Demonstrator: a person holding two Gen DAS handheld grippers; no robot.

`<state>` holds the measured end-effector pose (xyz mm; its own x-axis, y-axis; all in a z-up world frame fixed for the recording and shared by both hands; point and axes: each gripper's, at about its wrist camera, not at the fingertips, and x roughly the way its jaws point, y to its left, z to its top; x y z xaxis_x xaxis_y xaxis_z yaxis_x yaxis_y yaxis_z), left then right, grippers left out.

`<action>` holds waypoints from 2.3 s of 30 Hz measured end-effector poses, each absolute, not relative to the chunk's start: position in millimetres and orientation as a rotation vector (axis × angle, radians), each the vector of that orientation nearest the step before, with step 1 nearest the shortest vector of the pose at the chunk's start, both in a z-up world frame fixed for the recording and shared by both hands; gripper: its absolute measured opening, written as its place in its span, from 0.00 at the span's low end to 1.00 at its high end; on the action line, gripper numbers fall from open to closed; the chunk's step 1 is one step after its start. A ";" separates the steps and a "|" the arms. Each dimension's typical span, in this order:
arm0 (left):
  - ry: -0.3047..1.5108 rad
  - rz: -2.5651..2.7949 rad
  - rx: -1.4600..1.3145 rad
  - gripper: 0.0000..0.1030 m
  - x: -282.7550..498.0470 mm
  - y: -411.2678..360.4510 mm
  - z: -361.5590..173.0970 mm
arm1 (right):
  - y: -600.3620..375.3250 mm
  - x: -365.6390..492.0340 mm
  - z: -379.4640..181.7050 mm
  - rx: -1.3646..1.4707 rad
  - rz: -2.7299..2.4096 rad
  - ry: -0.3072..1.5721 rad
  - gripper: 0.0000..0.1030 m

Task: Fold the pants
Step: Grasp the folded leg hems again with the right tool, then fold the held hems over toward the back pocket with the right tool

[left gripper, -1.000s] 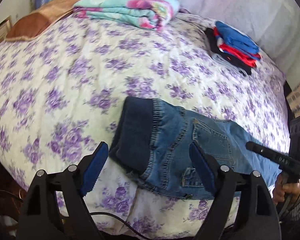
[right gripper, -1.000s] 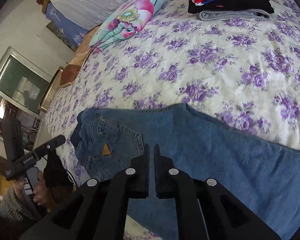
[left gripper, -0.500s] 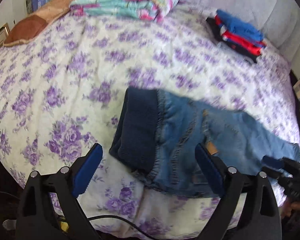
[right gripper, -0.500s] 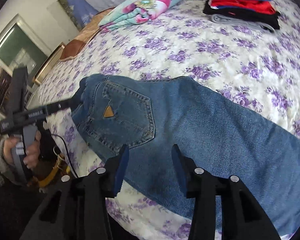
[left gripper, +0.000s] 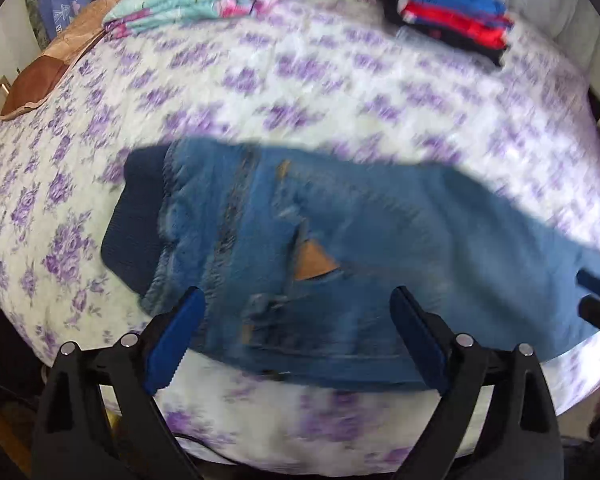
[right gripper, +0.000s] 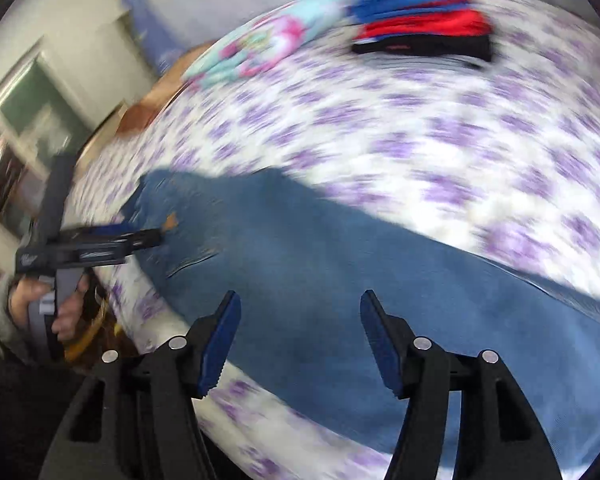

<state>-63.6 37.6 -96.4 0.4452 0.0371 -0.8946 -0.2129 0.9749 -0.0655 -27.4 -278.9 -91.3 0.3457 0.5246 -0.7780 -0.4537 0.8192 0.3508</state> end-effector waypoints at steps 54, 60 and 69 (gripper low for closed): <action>1.195 0.067 0.096 0.95 6.6 -131.5 -129.7 | -560.6 -68.0 -122.3 0.854 0.124 0.664 0.22; 1.164 -0.004 0.160 0.96 15.6 -133.8 -140.5 | -516.1 -75.5 -83.6 0.674 0.017 0.614 0.18; 1.083 -0.030 -0.127 0.96 -0.6 -21.9 -83.4 | -419.8 -85.8 -27.8 0.365 0.004 0.562 0.18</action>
